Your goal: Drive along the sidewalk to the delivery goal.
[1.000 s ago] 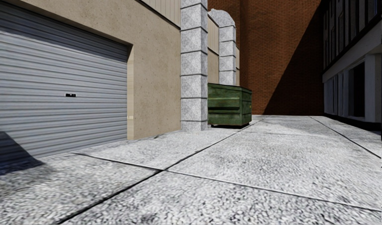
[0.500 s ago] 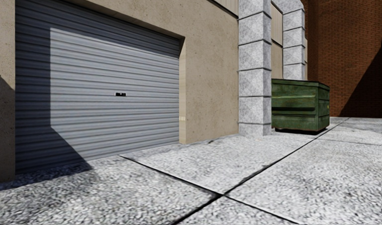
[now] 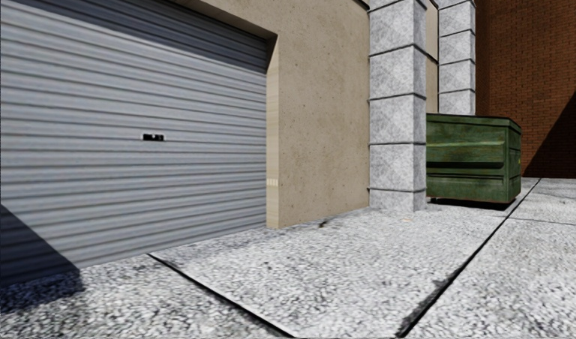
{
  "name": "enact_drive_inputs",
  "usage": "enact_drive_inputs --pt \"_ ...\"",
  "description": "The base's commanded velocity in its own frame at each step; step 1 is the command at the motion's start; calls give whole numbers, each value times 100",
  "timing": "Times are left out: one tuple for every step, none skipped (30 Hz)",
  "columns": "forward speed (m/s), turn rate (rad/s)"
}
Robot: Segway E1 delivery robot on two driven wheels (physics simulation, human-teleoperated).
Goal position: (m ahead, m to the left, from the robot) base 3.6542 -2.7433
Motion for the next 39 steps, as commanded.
enact_drive_inputs --pt "131 -49" --pt "131 -52" --pt "131 -53" --pt "131 -53" --pt "131 -53" --pt "131 -53" --pt "131 -53" --pt "131 -53" --pt "131 -53" --pt "131 -53" --pt "131 -53" --pt "131 -53" --pt "131 -53" --pt "131 -53" --pt "131 -53" --pt "131 -53" --pt "131 -53" --pt "131 -53" --pt "131 -53" --pt "131 -53" --pt "131 -53" --pt "131 -53" --pt "131 -53" --pt "131 -53" --pt "131 -53" --pt "131 -53" --pt "131 -53" --pt "131 -53" --pt "131 -53" --pt "131 -53" --pt "131 -53" --pt "131 -53" --pt "131 -53" --pt "131 -53" --pt "131 -53" --pt "131 -53" --pt "131 -53" --pt "131 -53" --pt "131 -53"
